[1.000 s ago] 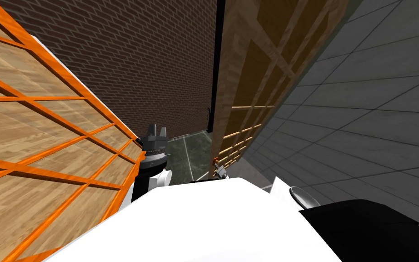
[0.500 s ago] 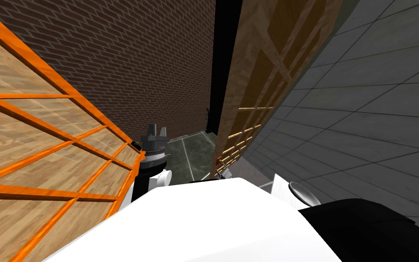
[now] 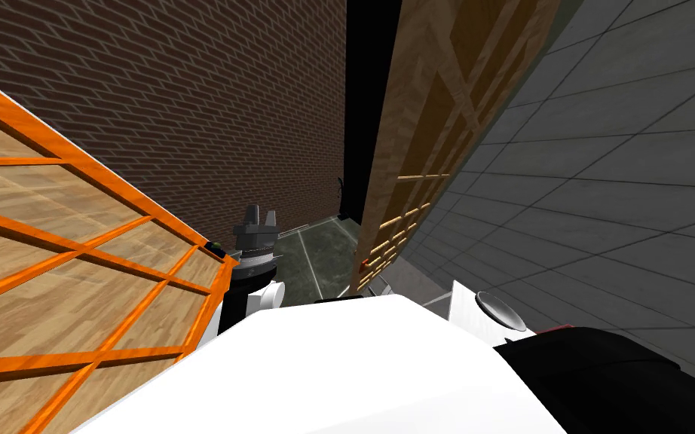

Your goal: Push the door open

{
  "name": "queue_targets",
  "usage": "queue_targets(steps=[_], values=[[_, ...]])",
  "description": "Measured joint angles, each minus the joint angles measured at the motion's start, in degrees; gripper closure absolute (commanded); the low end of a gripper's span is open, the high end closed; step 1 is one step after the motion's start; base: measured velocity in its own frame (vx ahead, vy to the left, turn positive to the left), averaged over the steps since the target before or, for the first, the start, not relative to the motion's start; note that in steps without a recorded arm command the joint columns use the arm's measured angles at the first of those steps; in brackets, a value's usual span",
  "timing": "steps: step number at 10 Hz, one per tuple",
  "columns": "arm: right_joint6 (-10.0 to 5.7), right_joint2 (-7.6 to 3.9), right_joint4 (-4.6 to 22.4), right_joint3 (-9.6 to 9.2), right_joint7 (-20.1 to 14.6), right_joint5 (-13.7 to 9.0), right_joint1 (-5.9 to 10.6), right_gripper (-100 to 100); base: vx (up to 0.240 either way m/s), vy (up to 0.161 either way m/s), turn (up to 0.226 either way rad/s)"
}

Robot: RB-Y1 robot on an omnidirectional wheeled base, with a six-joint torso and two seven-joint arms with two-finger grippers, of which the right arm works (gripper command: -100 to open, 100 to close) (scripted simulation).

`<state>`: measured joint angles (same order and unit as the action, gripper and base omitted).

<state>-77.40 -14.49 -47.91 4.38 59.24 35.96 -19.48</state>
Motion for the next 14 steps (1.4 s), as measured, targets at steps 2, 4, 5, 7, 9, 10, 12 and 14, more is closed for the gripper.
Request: queue_targets(steps=[2, 4, 5, 7, 9, 10, 12, 14], values=[[-3.07, -2.34, 2.60, 2.10, -0.93, 0.24, -0.55, -100, -0.070, -0.019, -0.138], [-4.36, -3.41, 2.96, 3.00, -1.34, 0.38, -1.52, -100, -0.035, -0.031, 0.008], [-4.34, -3.44, 2.88, 3.02, -1.42, 0.38, -1.58, -100, 0.081, 0.029, -0.055], [-1.31, -1.09, -0.33, 1.33, -1.67, 1.80, -1.54, -100, 0.133, 0.020, -0.075], [1.11, 1.14, -1.84, -0.30, -1.08, 3.26, -1.10, -100, 0.073, -0.010, -0.073], [2.20, 2.24, -1.98, -1.08, -0.67, 3.99, -0.56, -100, 0.083, -0.059, -0.079], [5.57, 4.43, -5.14, -2.88, -0.81, 5.67, -0.86, -100, 0.081, -0.087, -0.110], [8.50, 6.91, -6.59, -4.65, -0.14, 7.36, -0.42, -100, 0.060, -0.086, -0.106]])
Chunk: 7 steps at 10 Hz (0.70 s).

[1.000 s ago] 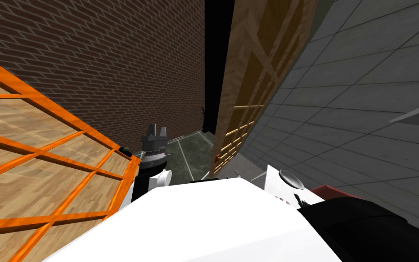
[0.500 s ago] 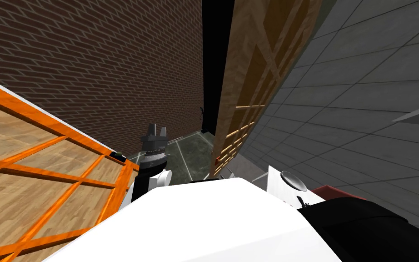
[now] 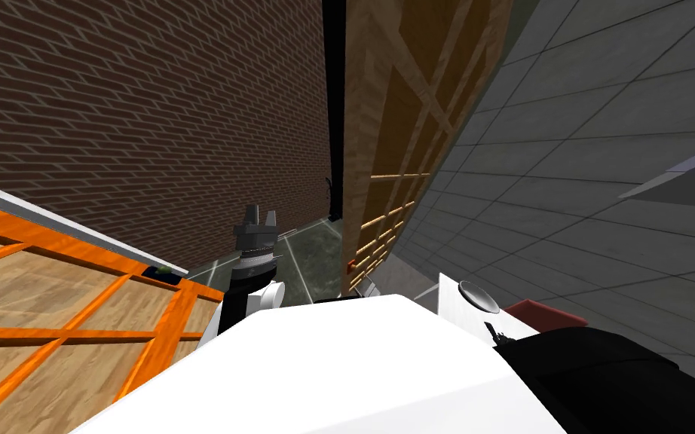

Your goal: Push the door open

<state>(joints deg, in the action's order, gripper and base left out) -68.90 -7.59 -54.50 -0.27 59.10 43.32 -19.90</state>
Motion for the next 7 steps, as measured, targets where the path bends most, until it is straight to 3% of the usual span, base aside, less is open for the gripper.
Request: queue_targets(steps=[2, 3, 4, 7], values=[[2.76, 2.41, -0.86, -1.59, 0.75, 1.56, 0.84, -100, 0.050, -0.055, -0.093], [4.15, 3.49, -2.49, -2.48, 0.92, 2.38, 0.16, -100, 0.049, -0.054, -0.080], [5.51, 4.50, -3.08, -3.14, 1.01, 3.04, 0.58, -100, 0.049, -0.054, -0.057], [8.85, 7.05, -5.34, -4.90, 1.19, 4.75, 0.65, -100, 0.033, -0.052, -0.058]])
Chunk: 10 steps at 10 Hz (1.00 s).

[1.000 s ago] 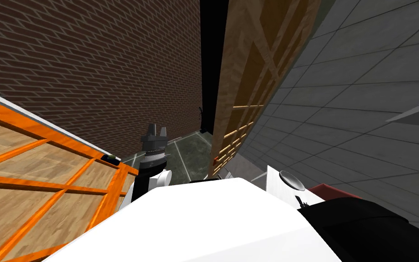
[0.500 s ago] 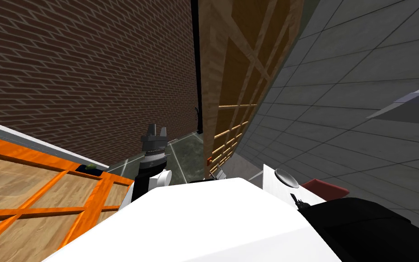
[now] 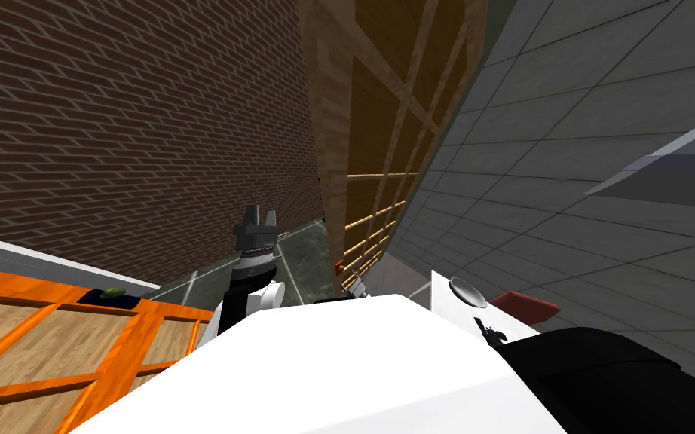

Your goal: Push the door open

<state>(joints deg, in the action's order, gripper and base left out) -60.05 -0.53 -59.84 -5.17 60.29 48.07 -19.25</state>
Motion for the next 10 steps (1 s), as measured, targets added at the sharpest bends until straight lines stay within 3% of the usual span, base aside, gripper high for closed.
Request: queue_targets(steps=[1, 6, 7, 9, 10], values=[[0.20, 0.10, -0.03, -0.06, 0.09, 0.06, 0.02, 100, 0.000, 0.000, 0.000], [0.00, 0.00, 0.00, 0.00, 0.00, 0.00, 0.00, 100, -0.003, 0.005, -0.001], [0.00, 0.00, 0.00, 0.00, 0.00, 0.00, 0.00, -100, -0.133, -0.007, -0.173], [1.08, -1.83, -1.55, 1.04, -0.72, -0.75, -0.60, -100, -0.226, 0.012, -0.130], [1.75, -1.38, -2.12, 1.44, -0.70, -1.02, -0.85, -100, -0.105, 0.004, -0.019]])
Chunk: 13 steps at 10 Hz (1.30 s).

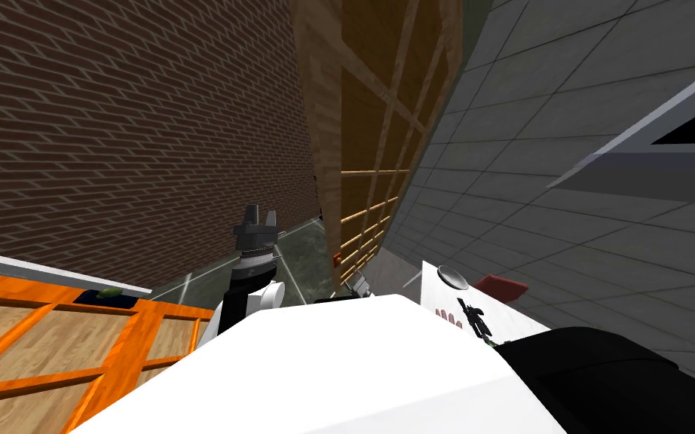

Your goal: Push the door open

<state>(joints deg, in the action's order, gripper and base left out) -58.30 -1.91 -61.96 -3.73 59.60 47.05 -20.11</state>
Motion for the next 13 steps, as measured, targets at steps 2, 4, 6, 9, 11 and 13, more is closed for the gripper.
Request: queue_targets(steps=[2, 4, 6, 9, 11, 13], values=[[0.47, -0.37, 0.04, 0.06, -0.05, -0.09, 0.31, -100, 0.102, 0.096, 0.033], [1.09, -0.68, 0.31, 0.09, -0.03, -0.20, 1.01, -100, 0.149, 0.091, 0.021], [1.91, -0.45, 0.20, 0.03, -0.16, -0.27, 1.63, -100, 0.156, 0.108, 0.018], [2.90, 0.41, -0.08, -0.05, -0.43, -0.32, 2.22, 100, 0.067, 0.064, 0.011], [2.81, 0.37, -0.06, -0.05, -0.40, -0.32, 2.19, 100, -0.025, -0.024, 0.002], [2.80, 0.35, -0.06, -0.04, -0.39, -0.32, 2.17, 100, -0.011, -0.010, 0.000]])
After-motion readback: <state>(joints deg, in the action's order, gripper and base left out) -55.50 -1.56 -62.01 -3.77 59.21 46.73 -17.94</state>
